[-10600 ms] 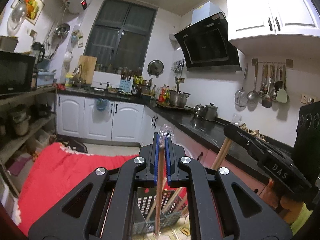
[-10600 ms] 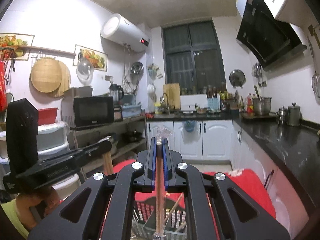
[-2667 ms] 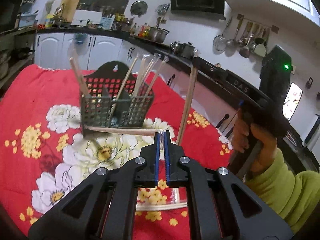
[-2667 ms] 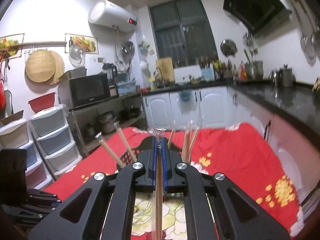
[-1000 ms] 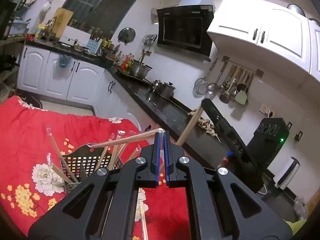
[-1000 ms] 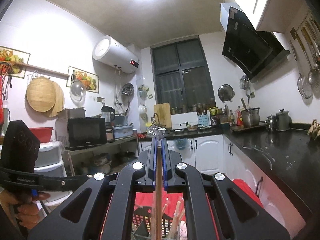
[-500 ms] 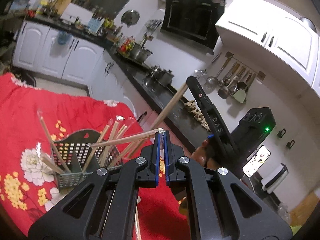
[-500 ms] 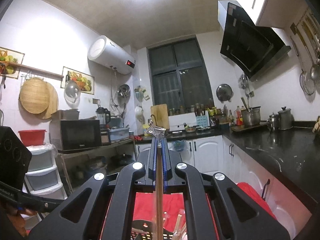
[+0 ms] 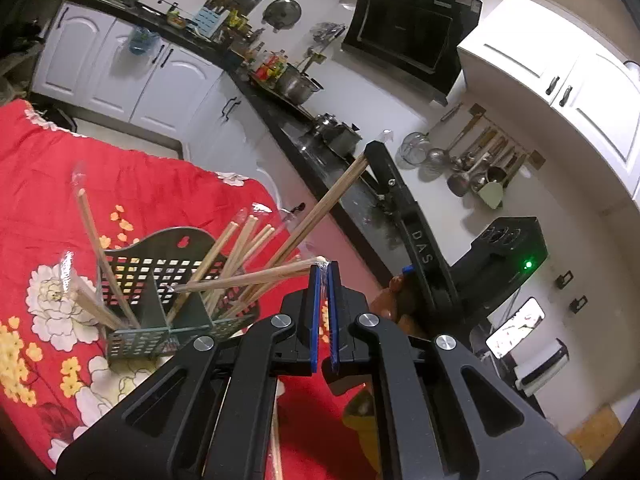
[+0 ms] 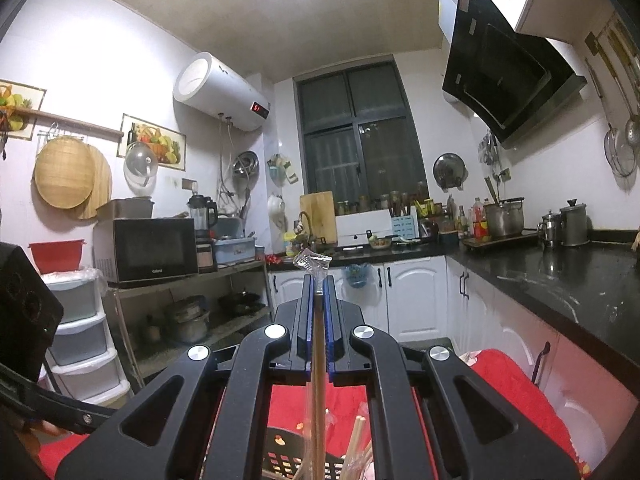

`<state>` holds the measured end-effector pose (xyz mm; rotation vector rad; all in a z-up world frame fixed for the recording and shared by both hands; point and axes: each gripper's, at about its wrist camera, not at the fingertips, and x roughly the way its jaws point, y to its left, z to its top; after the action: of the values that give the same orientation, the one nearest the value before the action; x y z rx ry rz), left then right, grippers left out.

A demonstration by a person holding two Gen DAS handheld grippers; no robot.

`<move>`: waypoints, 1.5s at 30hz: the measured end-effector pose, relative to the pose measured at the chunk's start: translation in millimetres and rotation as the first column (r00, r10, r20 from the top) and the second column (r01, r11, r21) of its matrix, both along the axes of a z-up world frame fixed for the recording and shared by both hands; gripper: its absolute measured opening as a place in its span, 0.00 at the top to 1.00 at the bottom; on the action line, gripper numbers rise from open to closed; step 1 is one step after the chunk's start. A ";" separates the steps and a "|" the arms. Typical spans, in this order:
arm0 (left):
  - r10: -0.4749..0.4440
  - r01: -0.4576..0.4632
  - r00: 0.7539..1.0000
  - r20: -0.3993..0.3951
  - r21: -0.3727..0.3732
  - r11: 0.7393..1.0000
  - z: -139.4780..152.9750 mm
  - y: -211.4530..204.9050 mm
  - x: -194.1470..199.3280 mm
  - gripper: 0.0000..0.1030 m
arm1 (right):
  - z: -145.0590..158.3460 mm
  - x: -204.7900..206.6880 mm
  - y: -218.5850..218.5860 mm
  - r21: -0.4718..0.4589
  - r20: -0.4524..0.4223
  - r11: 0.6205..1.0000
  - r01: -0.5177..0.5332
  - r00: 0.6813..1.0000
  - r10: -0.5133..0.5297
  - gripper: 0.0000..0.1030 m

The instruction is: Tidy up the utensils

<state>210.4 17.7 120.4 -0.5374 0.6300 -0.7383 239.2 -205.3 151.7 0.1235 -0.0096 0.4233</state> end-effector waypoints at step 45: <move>0.214 -0.232 0.970 0.117 0.167 0.958 -19.9 22.9 -29.4 0.13 | -51.6 -26.0 -24.7 -0.054 -0.204 0.995 0.084 0.974 -0.093 0.50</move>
<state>181.0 40.6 100.5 -0.3955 0.5285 -0.4855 213.2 -230.0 100.2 0.1216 0.1986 0.3199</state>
